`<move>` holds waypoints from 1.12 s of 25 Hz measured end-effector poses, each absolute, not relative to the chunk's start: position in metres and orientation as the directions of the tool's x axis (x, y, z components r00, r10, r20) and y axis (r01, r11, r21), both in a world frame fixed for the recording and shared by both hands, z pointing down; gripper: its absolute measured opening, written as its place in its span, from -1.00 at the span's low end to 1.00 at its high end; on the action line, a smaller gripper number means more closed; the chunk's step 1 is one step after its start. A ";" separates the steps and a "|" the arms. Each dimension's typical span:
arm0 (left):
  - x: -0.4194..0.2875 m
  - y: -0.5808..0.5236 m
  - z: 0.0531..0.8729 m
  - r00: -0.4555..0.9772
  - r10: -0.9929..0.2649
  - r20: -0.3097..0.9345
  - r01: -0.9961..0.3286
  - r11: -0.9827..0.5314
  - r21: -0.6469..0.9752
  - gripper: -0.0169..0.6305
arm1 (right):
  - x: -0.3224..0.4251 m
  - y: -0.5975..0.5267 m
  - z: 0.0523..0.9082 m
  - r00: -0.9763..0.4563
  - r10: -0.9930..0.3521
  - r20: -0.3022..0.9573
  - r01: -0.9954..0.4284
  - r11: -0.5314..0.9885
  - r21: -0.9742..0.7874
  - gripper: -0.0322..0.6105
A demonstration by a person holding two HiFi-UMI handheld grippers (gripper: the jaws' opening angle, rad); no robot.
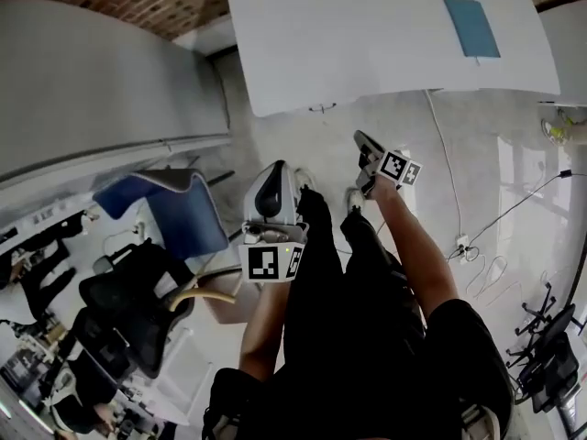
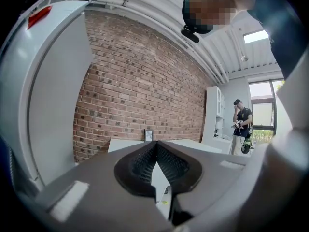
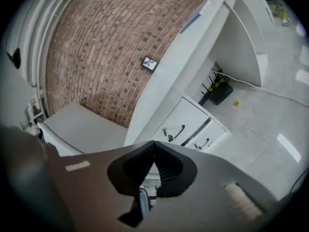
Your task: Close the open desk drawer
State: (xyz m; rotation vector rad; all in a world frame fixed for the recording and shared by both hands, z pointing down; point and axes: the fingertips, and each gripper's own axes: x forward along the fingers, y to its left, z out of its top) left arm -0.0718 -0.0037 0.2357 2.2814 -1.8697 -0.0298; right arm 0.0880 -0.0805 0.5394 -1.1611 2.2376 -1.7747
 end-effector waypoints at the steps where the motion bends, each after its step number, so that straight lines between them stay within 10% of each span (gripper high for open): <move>1: -0.066 0.000 0.231 0.198 -0.974 0.110 -0.971 -0.180 0.160 -0.90 | 0.095 -0.081 0.528 -0.716 -0.571 0.402 -0.536 0.082 -0.840 -0.89; 13: -0.015 0.041 0.168 0.085 -0.993 0.086 -0.991 -0.075 0.110 -0.90 | 0.127 -0.068 0.335 -0.704 -0.587 0.400 -0.710 0.598 -0.373 -0.89; 28: -0.026 0.086 0.147 0.094 -0.991 0.091 -0.991 -0.084 0.106 -0.92 | 0.131 0.013 0.200 -0.690 -0.672 0.270 -0.723 0.657 -0.212 -0.89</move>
